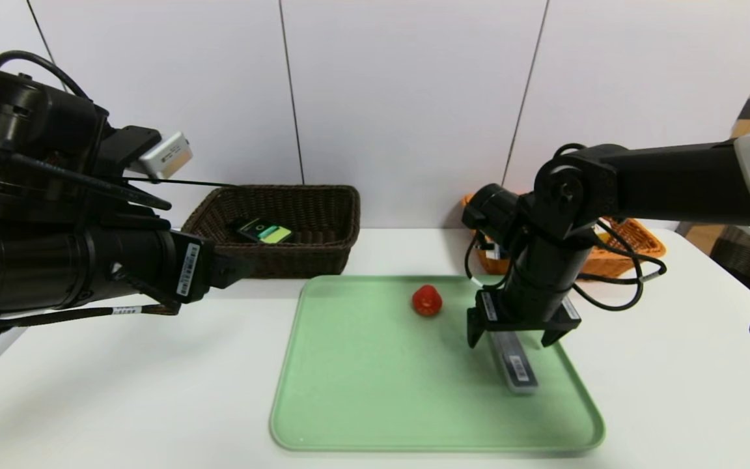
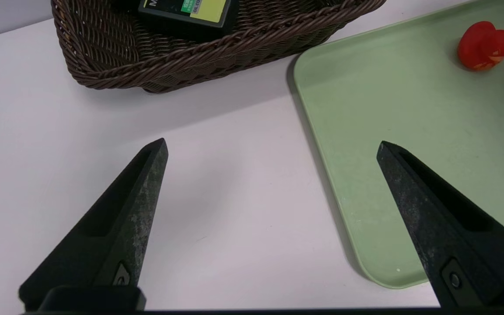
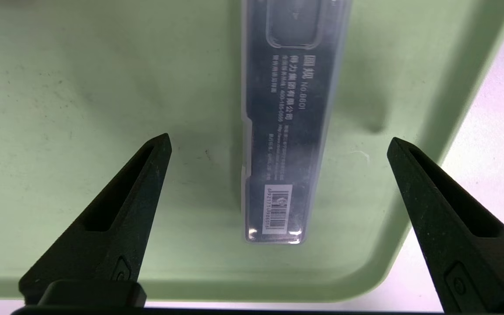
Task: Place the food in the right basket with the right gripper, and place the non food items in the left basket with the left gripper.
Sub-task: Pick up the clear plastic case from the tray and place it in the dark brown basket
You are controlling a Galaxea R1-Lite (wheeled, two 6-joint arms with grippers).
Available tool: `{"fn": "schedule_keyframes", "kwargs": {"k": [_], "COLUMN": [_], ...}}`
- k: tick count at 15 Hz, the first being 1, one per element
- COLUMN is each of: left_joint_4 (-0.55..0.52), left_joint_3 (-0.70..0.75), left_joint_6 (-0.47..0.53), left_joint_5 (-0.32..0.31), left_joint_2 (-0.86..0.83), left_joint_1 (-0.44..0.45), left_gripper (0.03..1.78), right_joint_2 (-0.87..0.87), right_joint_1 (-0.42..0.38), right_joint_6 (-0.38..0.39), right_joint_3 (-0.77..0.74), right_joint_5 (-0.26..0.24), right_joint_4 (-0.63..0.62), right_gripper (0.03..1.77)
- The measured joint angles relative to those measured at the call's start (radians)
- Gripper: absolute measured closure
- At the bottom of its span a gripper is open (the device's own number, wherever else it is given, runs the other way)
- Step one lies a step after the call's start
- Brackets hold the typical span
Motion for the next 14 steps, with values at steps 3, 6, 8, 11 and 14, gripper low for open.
{"fn": "schedule_keyframes", "kwargs": {"k": [3,6,8,11,14], "left_joint_4": [-0.001,0.000,-0.001,0.000,0.003], "left_joint_3": [-0.004,-0.004,-0.008,-0.017,-0.032], "left_joint_6": [0.000,0.000,0.000,0.002,0.005], "left_joint_5": [0.000,0.000,0.001,0.002,0.001], "left_joint_2": [0.005,0.008,0.009,0.010,0.010], "left_joint_1": [0.000,0.000,0.000,0.000,0.005], "left_gripper": [0.12,0.12,0.12,0.12,0.12], "right_joint_2": [0.001,0.001,0.001,0.000,-0.005], "right_joint_1": [-0.005,-0.004,-0.004,-0.004,-0.004], "right_joint_6": [-0.004,-0.008,-0.009,-0.011,-0.011], "right_joint_3": [0.011,0.014,0.015,0.015,0.019], "right_joint_5": [0.002,0.003,0.003,0.003,0.001], "right_joint_4": [-0.008,-0.009,-0.009,-0.008,-0.005], "right_gripper": [0.10,0.10,0.10,0.10,0.10]}}
